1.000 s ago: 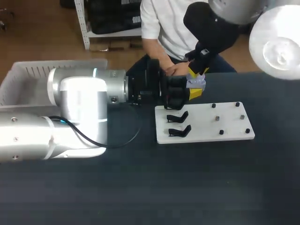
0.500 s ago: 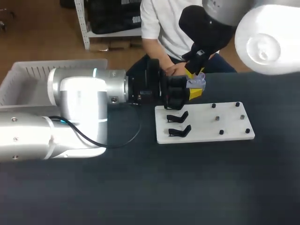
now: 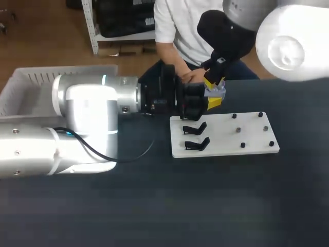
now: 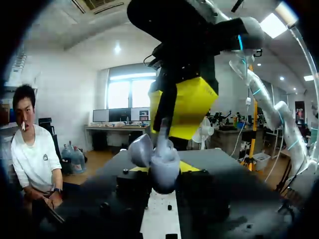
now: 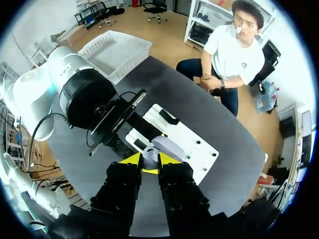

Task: Pick up each earbud case from the left stands, insert the matching earbuds, close the lid, and place the case in the box.

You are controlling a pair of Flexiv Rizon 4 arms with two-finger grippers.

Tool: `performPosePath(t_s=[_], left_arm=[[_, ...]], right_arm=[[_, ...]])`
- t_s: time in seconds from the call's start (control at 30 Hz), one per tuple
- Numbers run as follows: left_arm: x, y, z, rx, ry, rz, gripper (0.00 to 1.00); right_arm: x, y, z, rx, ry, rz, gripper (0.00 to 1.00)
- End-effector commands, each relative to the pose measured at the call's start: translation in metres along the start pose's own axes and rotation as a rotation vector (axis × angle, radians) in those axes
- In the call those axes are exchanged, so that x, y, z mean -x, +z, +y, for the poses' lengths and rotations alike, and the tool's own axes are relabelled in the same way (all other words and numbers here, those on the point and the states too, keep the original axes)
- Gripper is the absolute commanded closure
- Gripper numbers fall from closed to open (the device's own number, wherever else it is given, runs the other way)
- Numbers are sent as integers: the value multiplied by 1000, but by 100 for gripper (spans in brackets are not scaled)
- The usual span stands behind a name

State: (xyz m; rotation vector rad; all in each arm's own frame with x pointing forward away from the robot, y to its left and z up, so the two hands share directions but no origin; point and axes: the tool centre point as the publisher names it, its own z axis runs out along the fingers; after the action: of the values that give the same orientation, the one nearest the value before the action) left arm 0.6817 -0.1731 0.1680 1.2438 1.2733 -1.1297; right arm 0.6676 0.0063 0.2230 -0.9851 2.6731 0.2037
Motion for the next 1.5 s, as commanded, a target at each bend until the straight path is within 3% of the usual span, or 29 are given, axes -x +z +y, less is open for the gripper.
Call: performPosePath(t_s=[0.03, 1.5], left_arm=[[-1, 0, -1, 5, 4, -7, 100], [-1, 0, -1, 5, 4, -7, 100]], right_arm=[[0, 2, -2, -2, 1, -3, 100], [1, 11, 1, -24, -41, 43, 100]])
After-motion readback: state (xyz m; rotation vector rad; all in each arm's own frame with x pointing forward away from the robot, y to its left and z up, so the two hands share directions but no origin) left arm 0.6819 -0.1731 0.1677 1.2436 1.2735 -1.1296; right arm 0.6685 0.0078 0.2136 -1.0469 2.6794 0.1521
